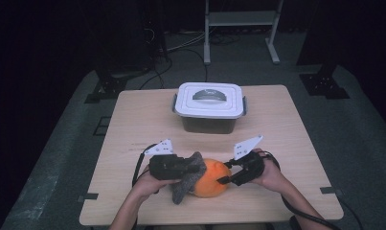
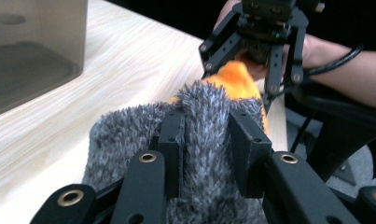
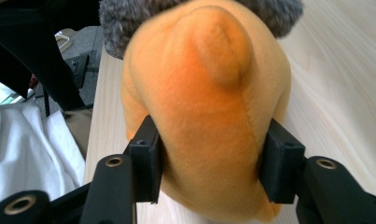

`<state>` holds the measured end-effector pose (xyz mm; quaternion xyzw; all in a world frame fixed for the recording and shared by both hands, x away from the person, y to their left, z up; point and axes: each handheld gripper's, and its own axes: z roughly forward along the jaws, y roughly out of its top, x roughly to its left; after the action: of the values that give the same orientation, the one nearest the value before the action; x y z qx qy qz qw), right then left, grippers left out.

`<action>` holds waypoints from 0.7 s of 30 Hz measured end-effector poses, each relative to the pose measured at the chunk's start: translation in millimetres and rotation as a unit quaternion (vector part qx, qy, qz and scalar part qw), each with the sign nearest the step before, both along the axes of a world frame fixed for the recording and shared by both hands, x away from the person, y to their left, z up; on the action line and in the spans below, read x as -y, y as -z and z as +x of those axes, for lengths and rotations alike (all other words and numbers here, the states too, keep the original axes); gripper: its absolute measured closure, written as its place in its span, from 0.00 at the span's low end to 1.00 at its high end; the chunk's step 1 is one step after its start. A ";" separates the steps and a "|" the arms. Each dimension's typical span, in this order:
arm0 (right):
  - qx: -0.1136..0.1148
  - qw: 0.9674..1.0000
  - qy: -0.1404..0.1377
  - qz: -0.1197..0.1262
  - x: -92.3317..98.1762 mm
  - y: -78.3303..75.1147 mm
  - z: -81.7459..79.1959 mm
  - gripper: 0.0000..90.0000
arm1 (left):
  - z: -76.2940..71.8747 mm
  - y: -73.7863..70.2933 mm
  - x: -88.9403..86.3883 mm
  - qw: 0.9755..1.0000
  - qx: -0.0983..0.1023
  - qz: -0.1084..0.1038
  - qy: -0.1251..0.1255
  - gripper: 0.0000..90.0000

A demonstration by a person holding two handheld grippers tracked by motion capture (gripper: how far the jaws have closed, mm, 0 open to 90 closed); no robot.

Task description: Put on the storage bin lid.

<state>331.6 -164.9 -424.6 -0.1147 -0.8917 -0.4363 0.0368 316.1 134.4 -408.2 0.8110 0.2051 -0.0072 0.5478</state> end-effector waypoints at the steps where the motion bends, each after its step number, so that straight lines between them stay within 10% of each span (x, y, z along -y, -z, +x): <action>1: -0.002 1.000 0.001 -0.001 2.2 1.1 0.0 0.52 | 0.1 2.3 -0.8 1.000 -0.004 0.001 0.000 0.76; 9: -0.028 1.000 0.009 -0.005 4.8 4.5 3.4 0.33 | -1.1 7.8 -3.5 1.000 -0.013 -0.006 0.003 0.75; 21: 0.008 0.999 0.036 -0.032 -3.2 -18.2 -14.6 0.21 | -4.1 5.1 6.2 1.000 -0.009 -0.005 0.016 0.75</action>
<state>317.0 -161.7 -406.4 -0.1439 -0.9007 -0.4097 0.0103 312.0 128.2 -413.3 0.8113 0.1973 -0.0239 0.5498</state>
